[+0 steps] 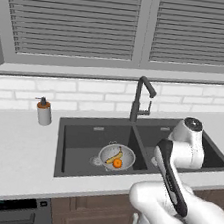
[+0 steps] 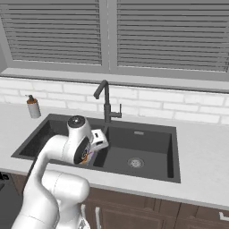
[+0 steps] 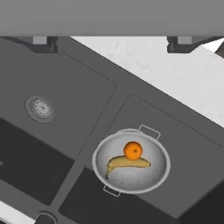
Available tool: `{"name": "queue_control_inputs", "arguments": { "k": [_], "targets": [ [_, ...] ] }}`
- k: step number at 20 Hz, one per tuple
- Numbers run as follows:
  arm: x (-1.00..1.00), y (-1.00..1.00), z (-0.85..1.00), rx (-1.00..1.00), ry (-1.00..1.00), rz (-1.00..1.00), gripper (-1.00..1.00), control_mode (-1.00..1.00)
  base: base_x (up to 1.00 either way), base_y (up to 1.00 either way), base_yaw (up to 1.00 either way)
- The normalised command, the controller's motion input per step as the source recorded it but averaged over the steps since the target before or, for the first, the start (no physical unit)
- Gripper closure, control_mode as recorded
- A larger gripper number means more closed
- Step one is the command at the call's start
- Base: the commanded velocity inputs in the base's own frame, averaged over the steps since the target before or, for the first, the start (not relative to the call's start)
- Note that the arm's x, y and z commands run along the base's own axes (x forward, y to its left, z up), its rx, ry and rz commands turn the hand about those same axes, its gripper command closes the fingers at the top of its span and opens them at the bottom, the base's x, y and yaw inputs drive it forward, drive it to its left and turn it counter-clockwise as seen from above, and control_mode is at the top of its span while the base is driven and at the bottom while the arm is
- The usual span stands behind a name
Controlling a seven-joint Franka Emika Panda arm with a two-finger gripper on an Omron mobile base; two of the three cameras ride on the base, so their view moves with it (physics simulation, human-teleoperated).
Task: Put the colander in the sink, put the tangerine, banana in the colander, and turn on the sink faucet and pour water over the colander.
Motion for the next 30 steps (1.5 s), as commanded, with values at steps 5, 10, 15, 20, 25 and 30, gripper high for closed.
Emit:
{"name": "queue_control_inputs", "arguments": {
  "k": [5,10,15,20,25,30],
  "targets": [
    [0.53,-0.35,0.49,0.38,0.0,0.02,-1.0,-1.0,0.0,0.0,0.0],
    [0.61,-0.23,0.43,0.36,0.01,0.0,-1.0,-1.0,0.0,0.0,0.0],
    [0.21,-0.04,0.63,0.23,0.18,-0.03,-1.0,-1.0,0.0,0.0,0.0],
    [0.06,0.0,0.69,0.12,0.15,-0.01,-1.0,-1.0,0.0,0.0,0.0],
    [-0.02,0.0,0.58,0.0,0.14,0.0,-1.0,-1.0,0.0,0.0,0.0],
    [0.07,0.16,0.4,0.0,0.01,0.0,-1.0,-1.0,0.0,0.0,0.0]
  ]
}}
